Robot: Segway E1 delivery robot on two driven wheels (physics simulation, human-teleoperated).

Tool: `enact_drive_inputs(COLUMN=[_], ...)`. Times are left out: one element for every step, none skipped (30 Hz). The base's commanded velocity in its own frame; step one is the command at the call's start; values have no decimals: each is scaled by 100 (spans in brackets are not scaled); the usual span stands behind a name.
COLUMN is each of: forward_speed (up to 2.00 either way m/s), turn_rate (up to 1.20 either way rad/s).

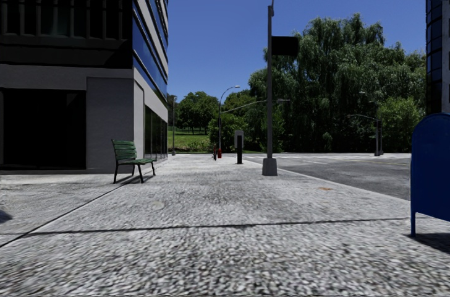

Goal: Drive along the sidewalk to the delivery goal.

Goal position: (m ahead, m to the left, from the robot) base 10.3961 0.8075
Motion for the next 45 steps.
enact_drive_inputs(forward_speed=[185, 185, 185, 185, 185, 185, 185, 185, 185, 185, 185, 185, 185, 185, 185, 185, 185, 185, 185, 185, 185, 185, 185, 185, 185, 185, 185, 185, 185, 185, 185, 185, 185, 185, 185, 185, 185, 185, 185, 185, 185, 185, 185, 185, 185], turn_rate=[5, 14, 29, 43, 55, 59, 56, 56, 10, 0, 0, 0, 0, 0, 0, 0, 0, 0, 3, 18, 29, 32, 32, 33, 33, 25, 6, 0, 0, 0, 0, 0, 0, 0, 0, 0, 0, 0, 0, 0, 0, 0, 0, 0, 0])
